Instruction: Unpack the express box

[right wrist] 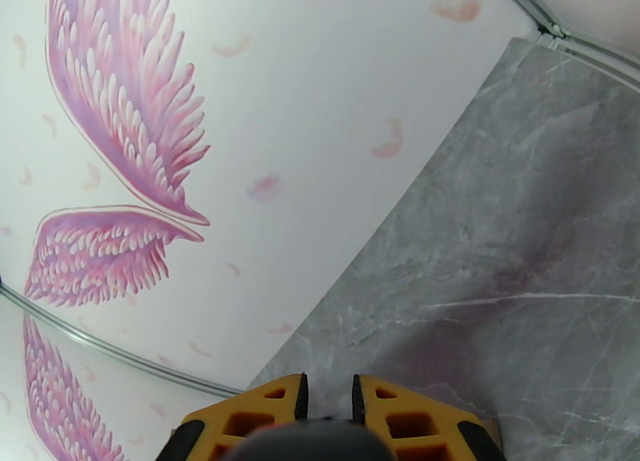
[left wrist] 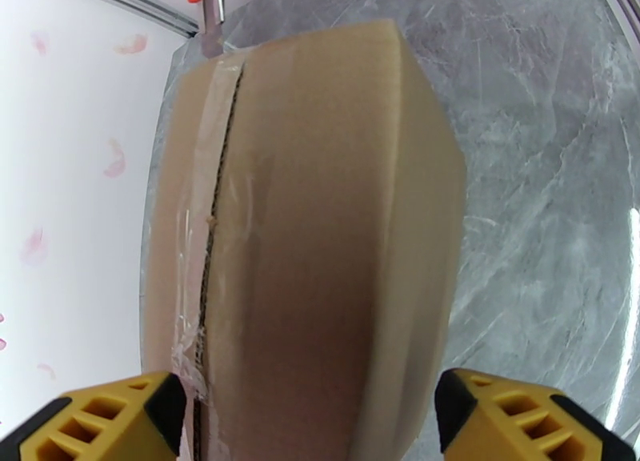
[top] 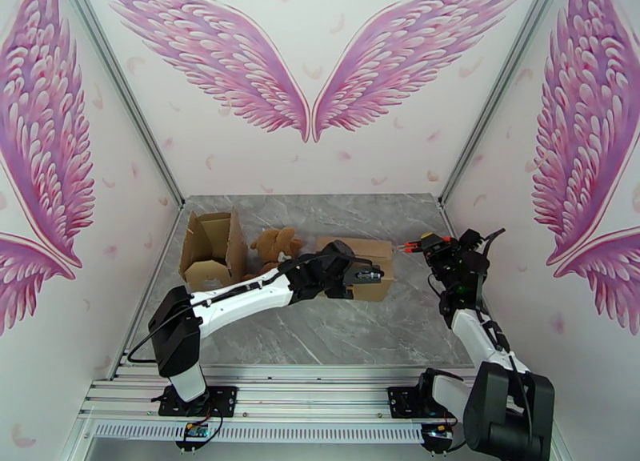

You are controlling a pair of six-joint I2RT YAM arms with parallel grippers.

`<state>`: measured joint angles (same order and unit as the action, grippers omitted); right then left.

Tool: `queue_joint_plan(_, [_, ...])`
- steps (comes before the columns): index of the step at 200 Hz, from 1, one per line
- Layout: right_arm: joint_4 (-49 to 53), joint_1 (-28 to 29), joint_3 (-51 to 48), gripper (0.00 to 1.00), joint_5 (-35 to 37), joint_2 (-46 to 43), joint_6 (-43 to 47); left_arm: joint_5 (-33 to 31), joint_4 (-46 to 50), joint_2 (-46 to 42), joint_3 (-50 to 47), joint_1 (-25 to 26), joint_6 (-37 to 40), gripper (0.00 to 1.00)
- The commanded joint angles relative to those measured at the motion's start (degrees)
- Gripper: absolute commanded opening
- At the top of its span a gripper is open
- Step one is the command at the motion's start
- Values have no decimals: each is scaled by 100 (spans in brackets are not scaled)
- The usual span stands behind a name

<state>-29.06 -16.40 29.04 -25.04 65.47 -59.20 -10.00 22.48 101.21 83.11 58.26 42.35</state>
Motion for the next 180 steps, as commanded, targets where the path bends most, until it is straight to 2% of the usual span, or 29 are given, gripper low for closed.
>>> queue_joint_plan(1, [-265,-10,-178,0,-279,19,-298,13,-103,39,-82,-97,72,87])
queue_joint_plan(46, [-145,-10,-555,0,-422,-396,-785,610,18,-131,-291,-458,184,87])
queue_joint_plan(86, [298,-12,-761,0,-441,-785,-957,917,77,-139,-358,-497,491,87])
queue_joint_plan(154, [783,-12,-676,0,-446,-821,-1153,592,-254,172,40,-151,834,87])
queue_joint_plan(180, [954,-12,-658,0,-412,-902,-1115,605,-296,294,272,-104,735,88])
